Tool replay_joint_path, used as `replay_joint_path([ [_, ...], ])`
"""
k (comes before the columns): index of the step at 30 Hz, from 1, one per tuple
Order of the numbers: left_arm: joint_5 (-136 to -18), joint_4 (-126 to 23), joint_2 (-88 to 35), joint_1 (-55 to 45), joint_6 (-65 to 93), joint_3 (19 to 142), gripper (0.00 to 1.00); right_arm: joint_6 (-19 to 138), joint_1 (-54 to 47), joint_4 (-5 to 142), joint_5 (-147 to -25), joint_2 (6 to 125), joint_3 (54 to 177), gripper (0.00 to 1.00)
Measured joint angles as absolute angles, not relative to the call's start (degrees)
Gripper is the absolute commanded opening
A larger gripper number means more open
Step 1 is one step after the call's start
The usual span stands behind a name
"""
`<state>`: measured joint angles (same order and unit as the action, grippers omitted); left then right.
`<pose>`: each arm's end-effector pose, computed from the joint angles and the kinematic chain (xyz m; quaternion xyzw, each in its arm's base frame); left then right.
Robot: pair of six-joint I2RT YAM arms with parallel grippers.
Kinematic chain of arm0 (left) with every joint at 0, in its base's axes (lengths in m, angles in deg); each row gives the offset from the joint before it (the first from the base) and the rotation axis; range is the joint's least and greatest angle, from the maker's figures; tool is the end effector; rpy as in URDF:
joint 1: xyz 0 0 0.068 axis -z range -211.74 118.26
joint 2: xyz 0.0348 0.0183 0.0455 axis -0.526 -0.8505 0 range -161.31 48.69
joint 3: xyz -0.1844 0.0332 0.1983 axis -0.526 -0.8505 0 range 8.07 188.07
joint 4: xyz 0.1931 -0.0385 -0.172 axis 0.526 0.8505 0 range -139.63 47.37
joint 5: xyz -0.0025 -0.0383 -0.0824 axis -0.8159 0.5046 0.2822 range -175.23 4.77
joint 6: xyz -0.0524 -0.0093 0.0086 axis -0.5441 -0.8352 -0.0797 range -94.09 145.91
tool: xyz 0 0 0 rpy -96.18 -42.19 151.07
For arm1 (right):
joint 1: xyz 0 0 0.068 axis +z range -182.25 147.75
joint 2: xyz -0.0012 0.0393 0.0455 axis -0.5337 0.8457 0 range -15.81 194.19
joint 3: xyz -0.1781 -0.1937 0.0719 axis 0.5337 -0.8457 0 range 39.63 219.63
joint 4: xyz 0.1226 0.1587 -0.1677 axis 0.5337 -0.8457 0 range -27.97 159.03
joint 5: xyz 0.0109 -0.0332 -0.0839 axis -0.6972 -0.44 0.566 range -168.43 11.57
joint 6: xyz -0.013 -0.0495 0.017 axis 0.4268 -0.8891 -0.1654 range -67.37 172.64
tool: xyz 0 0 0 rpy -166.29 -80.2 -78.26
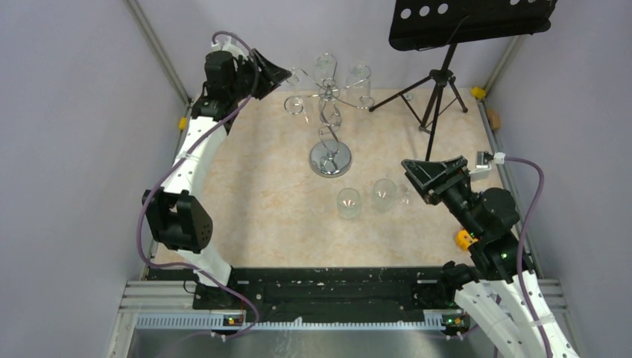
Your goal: Take the wine glass off the wine glass rack
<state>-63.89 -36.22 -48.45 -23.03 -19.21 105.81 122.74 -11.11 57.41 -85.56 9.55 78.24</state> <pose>0.3950 -0.0735 0.4143 -0.1303 0.7657 -0.4065 0.4811 0.1060 0.0458 0.3442 0.2477 0.6516 0.5419 0.4695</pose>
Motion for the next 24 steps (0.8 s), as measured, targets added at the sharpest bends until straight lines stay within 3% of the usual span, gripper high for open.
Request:
replay_joint_path([
  [9,-59.15,-43.45,-48.37,-23.07,-22.47,102.81,0.36,122.06,-11.11,58.50,-87.38,12.35,78.24,0.66],
  [19,-57.62,-48.87,-48.19,-23.38,-26.21,99.34,0.02,120.93,-11.11,58.46,-88.14,12.72,78.33,0.63],
  [24,-57.77,-51.32,-46.81,-23.46,-27.78,96.89,0.00,120.47,-11.11,56.78,-86.90,11.63,78.74,0.62],
])
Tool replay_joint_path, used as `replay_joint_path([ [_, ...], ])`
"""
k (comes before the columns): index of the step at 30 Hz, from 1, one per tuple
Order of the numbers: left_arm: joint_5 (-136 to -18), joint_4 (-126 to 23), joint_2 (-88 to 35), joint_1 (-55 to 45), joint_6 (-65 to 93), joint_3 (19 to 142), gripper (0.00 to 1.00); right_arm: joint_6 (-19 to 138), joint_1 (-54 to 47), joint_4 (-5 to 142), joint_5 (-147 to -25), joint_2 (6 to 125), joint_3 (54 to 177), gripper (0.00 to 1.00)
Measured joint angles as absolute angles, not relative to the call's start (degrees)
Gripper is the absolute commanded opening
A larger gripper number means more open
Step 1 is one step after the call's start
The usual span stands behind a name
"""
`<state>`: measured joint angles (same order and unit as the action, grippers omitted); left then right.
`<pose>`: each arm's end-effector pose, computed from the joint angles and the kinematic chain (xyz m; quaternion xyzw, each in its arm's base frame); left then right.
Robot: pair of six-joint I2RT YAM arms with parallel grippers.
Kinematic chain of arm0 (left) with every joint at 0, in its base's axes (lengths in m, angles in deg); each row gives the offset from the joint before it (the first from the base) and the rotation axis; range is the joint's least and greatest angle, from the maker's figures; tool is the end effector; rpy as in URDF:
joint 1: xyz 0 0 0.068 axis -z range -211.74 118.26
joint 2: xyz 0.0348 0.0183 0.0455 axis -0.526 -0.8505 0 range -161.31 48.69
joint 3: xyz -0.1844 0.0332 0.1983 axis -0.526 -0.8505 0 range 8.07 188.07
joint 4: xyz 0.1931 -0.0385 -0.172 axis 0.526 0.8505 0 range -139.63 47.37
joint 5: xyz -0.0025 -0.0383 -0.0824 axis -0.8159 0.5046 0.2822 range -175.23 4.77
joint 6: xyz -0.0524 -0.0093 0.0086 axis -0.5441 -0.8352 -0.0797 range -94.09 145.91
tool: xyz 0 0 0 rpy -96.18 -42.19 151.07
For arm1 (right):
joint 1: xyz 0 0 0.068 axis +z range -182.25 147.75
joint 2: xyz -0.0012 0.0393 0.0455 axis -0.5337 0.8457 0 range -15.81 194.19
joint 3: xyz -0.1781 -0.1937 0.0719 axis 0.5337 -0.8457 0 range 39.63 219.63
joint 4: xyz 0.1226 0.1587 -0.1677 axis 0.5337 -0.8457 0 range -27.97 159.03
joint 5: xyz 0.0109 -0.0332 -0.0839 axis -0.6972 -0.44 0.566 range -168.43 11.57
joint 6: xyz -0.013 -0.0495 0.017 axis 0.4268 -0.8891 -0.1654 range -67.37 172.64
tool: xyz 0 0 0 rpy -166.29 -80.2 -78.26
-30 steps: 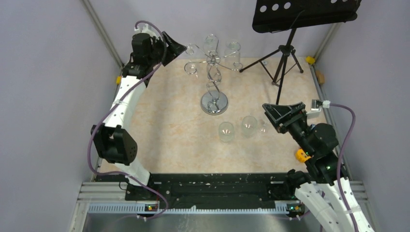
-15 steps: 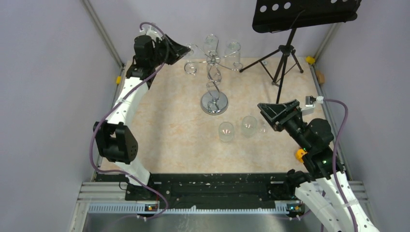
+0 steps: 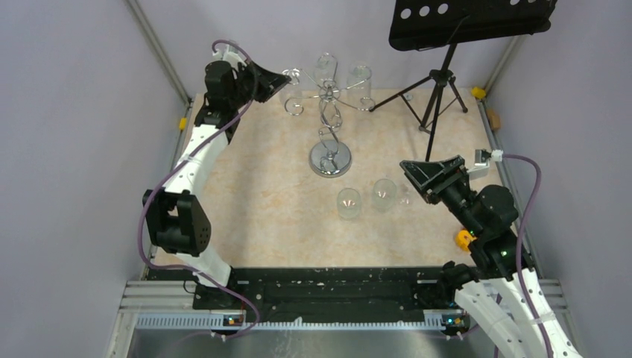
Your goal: Take the wine glass off the wine glass rack
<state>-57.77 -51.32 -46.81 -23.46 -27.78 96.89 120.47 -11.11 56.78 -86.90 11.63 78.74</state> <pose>0.3942 -0.0739 0.3983 -0.1285 0.7226 -0.4879 0.4726 0.1125 0.0492 0.3423 0.2331 0.6713 0.5291 0.4637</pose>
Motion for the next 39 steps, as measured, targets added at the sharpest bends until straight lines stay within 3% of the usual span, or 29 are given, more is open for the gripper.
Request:
replay_joint_path([
  [6,-58.10,-51.76,-46.51,-23.46,-27.95,96.47,0.01,119.46,-11.11,55.73,-85.41,10.80,80.80,0.61],
  [10,-58.88,-51.39,-46.18,-23.46,-27.63,96.34,0.22,119.20,-11.11,55.46,-85.04,10.80,80.99,0.61],
  [14,-59.56,-50.93,-45.83,-23.44,-25.81,96.32,0.31,119.18,-11.11,54.87,-84.95,10.80,80.99,0.61],
  [24,-61.70,-48.77,-42.92,-23.44,-22.40,96.32,0.22,119.22,-11.11,54.59,-84.75,10.71,80.99,0.61],
  [31,-61.57,-48.13,-42.84,-23.46,-22.49,96.32,0.28,119.27,-11.11,54.42,-84.49,10.45,80.99,0.60],
  [36,-60.59,-48.85,-43.21,-23.46,-25.27,96.32,0.15,119.29,-11.11,54.42,-84.43,10.45,80.99,0.60],
  [39,-59.98,-50.10,-43.93,-23.53,-27.30,96.32,0.13,119.31,-11.11,54.39,-84.27,10.45,80.97,0.60],
])
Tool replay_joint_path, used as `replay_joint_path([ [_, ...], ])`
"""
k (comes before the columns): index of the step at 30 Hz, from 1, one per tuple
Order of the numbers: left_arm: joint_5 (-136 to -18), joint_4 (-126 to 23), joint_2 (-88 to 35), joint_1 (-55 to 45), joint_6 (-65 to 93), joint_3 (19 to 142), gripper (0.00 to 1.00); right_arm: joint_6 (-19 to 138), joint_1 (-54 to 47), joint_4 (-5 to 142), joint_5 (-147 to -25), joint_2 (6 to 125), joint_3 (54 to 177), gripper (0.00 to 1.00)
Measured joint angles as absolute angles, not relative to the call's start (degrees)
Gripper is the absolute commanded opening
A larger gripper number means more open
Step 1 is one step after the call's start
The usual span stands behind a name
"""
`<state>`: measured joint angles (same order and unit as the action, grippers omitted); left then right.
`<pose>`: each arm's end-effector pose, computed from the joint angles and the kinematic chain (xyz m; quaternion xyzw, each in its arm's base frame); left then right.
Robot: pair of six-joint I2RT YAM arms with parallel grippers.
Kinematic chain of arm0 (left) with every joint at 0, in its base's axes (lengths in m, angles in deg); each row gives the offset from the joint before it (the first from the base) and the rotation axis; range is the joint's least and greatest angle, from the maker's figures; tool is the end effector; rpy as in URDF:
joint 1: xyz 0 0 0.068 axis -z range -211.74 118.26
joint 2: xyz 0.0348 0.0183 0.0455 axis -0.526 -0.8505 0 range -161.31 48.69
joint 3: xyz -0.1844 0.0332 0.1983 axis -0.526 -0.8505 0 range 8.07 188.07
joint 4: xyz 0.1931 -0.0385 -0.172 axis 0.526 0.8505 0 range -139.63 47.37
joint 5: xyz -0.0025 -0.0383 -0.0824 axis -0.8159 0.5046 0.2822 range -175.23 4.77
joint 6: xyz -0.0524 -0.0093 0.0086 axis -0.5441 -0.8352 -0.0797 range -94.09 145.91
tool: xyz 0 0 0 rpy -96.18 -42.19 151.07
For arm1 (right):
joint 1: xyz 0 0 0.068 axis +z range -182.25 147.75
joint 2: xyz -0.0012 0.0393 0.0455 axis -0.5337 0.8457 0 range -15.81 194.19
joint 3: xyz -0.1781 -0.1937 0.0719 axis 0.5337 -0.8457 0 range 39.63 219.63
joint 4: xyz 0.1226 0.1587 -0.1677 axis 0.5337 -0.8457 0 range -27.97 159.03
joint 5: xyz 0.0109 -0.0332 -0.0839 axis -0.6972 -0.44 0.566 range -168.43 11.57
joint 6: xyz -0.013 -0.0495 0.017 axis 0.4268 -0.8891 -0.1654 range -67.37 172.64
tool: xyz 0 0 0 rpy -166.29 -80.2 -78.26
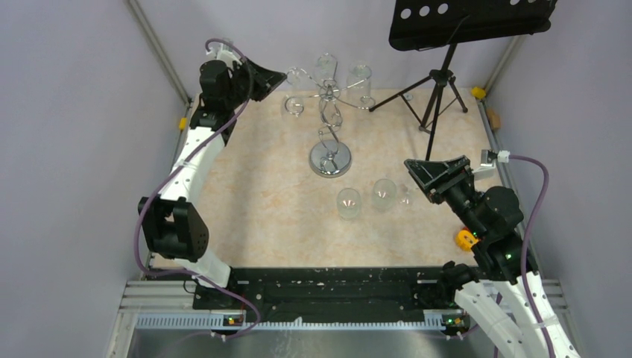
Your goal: Take the wine glass off the wine glass rack
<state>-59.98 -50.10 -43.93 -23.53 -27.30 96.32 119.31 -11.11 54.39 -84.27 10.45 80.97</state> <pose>0.3807 -0.0702 0.4112 -0.1351 0.7160 -0.4775 0.4911 0.1046 0.0444 0.3528 0.2389 0.6627 0.5175 0.4858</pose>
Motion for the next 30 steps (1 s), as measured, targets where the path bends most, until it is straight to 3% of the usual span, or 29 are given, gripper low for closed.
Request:
replay_joint_path([
  [13,-56.90,-53.44,-46.38,-23.66,-33.40,96.47,0.24,119.33,-11.11,53.96,-84.01,10.43,80.86,0.58],
  [16,-56.74,-53.03,-47.34,-23.44,-33.59,96.95,0.20,119.29,-11.11,53.54,-83.66,10.38,80.86,0.58],
  [19,-56.72,-52.85,-48.26,-23.27,-33.55,97.89,0.00,119.24,-11.11,52.99,-83.42,10.23,80.86,0.57],
  [30,-59.82,-53.36,-47.51,-22.96,-33.55,97.37,0.00,118.30,-11.11,52.01,-82.44,10.08,80.86,0.57],
])
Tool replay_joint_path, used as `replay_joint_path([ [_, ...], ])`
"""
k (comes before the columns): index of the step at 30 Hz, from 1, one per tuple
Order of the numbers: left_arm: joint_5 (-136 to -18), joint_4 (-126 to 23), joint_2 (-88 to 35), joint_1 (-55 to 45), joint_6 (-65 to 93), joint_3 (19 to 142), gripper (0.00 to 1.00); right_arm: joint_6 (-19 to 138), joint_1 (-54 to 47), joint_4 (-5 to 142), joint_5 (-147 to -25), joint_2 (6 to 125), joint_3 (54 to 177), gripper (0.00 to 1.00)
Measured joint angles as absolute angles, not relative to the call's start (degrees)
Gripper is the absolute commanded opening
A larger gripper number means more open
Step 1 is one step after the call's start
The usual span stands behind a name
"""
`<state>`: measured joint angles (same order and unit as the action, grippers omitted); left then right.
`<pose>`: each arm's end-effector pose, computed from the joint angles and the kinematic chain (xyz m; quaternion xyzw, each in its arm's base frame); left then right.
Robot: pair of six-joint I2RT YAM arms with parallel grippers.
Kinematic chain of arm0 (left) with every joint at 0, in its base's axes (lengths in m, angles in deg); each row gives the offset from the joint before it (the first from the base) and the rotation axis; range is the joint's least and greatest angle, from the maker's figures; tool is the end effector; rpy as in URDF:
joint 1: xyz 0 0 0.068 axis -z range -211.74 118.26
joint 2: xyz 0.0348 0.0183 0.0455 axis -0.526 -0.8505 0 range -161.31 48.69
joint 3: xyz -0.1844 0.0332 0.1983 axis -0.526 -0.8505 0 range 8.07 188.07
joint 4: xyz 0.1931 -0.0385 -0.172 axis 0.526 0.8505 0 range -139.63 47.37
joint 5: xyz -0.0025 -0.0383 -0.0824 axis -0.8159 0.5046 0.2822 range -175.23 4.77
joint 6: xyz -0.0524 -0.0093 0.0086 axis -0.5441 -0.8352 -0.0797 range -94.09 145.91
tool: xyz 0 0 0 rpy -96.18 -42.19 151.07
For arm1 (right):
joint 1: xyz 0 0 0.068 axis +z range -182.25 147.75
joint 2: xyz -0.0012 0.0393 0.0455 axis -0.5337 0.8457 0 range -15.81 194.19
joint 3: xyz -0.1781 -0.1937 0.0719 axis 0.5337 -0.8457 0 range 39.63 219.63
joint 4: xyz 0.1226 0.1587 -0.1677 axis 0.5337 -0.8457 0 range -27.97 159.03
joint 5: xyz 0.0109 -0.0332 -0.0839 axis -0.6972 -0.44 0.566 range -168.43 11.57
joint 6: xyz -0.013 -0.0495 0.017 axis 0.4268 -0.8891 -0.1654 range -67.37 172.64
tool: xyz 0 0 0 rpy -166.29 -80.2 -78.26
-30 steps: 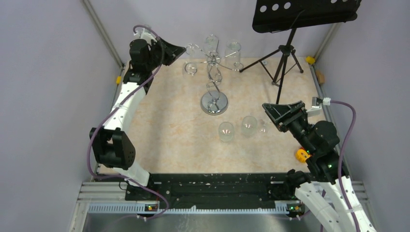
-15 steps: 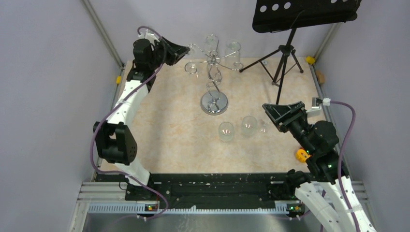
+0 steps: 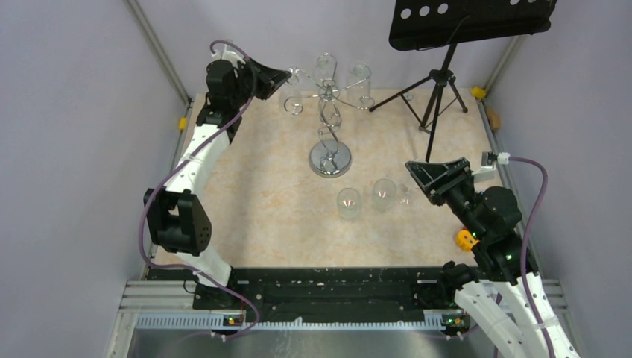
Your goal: Take the wine glass off the wine glass rack
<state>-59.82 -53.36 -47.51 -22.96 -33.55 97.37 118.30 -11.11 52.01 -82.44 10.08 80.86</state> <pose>0.3978 -0.0768 0.4003 -0.1667 0.7052 -0.5083 0.4654 0.1039 0.0429 0.3482 0.2490 0.6728 0.4967 0.4885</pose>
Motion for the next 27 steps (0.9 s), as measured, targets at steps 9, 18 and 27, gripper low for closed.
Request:
replay_joint_path([
  [9,-63.04,-56.55,-46.33,-22.89,-33.99,97.04,0.00,118.00,-11.11,51.42,-81.89,10.05,80.86,0.57],
  [18,-61.42,-62.40,-47.93,-22.79,-35.73,98.77,0.00,117.69,-11.11,51.42,-81.50,9.97,80.86,0.57],
  [27,-54.27,-64.37,-49.22,-22.74,-37.90,99.36,0.00,117.67,-11.11,51.42,-81.50,9.86,80.86,0.57],
])
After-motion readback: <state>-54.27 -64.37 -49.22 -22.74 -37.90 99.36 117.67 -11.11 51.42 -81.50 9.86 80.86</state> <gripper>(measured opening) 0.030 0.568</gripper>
